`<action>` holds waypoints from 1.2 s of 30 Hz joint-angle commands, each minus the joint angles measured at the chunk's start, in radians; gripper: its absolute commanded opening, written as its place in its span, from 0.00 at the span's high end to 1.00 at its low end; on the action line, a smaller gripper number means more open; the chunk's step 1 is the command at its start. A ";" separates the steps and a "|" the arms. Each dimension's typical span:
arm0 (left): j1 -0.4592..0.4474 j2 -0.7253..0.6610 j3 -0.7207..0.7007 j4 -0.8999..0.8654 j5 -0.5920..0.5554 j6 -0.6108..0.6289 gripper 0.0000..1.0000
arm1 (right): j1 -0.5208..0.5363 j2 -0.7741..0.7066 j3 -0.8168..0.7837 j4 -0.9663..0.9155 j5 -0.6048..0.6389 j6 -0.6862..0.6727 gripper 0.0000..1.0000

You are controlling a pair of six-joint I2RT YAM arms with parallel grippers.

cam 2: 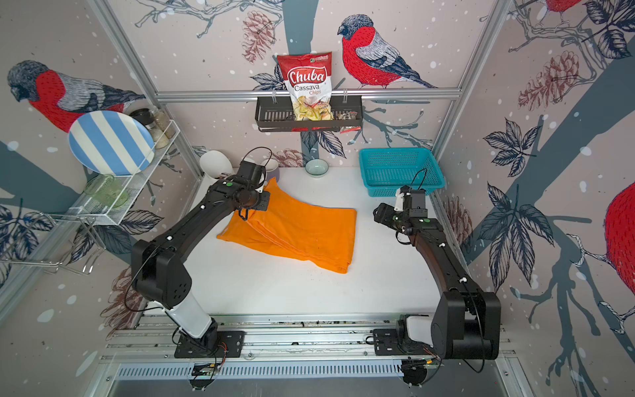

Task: Roll up the long pants
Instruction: Fold the long pant at the center of the board.

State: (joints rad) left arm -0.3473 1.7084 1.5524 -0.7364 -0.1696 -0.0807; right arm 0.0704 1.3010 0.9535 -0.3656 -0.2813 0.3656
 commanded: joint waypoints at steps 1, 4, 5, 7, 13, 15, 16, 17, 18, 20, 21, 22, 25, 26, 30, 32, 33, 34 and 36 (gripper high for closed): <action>0.043 -0.007 -0.005 0.016 -0.039 0.050 1.00 | 0.041 0.013 -0.008 0.058 -0.028 0.001 0.22; 0.066 -0.006 -0.039 0.067 -0.035 0.075 1.00 | 0.087 0.035 -0.013 0.083 -0.030 0.015 0.22; 0.070 -0.003 -0.059 0.095 -0.029 0.087 1.00 | 0.101 0.045 -0.014 0.092 -0.030 0.020 0.22; 0.073 0.001 -0.108 0.166 -0.027 0.101 1.00 | 0.121 0.057 -0.020 0.109 -0.035 0.030 0.22; 0.133 0.081 -0.134 0.202 -0.100 0.074 1.00 | 0.158 0.089 -0.032 0.146 -0.050 0.054 0.22; 0.157 0.097 -0.138 0.204 -0.137 0.064 1.00 | 0.172 0.098 -0.035 0.157 -0.052 0.062 0.22; 0.167 0.098 -0.144 0.213 -0.137 0.058 1.00 | 0.178 0.104 -0.033 0.157 -0.052 0.063 0.22; 0.180 0.101 -0.148 0.221 -0.134 0.052 1.00 | 0.183 0.109 -0.030 0.154 -0.049 0.064 0.22; 0.189 0.104 -0.149 0.226 -0.125 0.049 1.00 | 0.189 0.114 -0.028 0.152 -0.049 0.067 0.22; 0.195 0.121 -0.148 0.223 -0.140 0.042 0.72 | 0.192 0.117 -0.030 0.155 -0.050 0.071 0.22; 0.198 0.134 -0.147 0.219 -0.180 0.032 0.49 | 0.193 0.116 -0.032 0.156 -0.050 0.073 0.22; 0.200 0.145 -0.141 0.208 -0.219 0.019 0.34 | 0.193 0.115 -0.033 0.159 -0.050 0.075 0.22; 0.222 0.168 -0.101 0.162 -0.301 -0.025 0.13 | 0.194 0.117 -0.037 0.158 -0.052 0.075 0.21; 0.227 0.162 -0.091 0.157 -0.307 -0.036 0.12 | 0.194 0.119 -0.037 0.160 -0.053 0.076 0.22; 0.205 0.108 -0.063 0.156 -0.187 -0.059 0.12 | 0.195 0.138 -0.039 0.160 -0.069 0.072 0.21; 0.177 0.081 -0.068 0.170 -0.089 -0.076 0.12 | 0.197 0.148 -0.039 0.164 -0.080 0.071 0.22; 0.157 0.071 -0.079 0.183 -0.046 -0.094 0.12 | 0.199 0.159 -0.037 0.168 -0.090 0.069 0.21; 0.144 0.067 -0.093 0.197 -0.006 -0.115 0.12 | 0.200 0.169 -0.035 0.169 -0.098 0.070 0.21; 0.110 0.066 -0.135 0.238 0.092 -0.151 0.13 | 0.207 0.199 -0.025 0.170 -0.112 0.070 0.21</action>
State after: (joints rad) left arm -0.2073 1.7767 1.4513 -0.5415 -0.2516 -0.1658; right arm 0.2699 1.4757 0.9173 -0.2321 -0.3569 0.4263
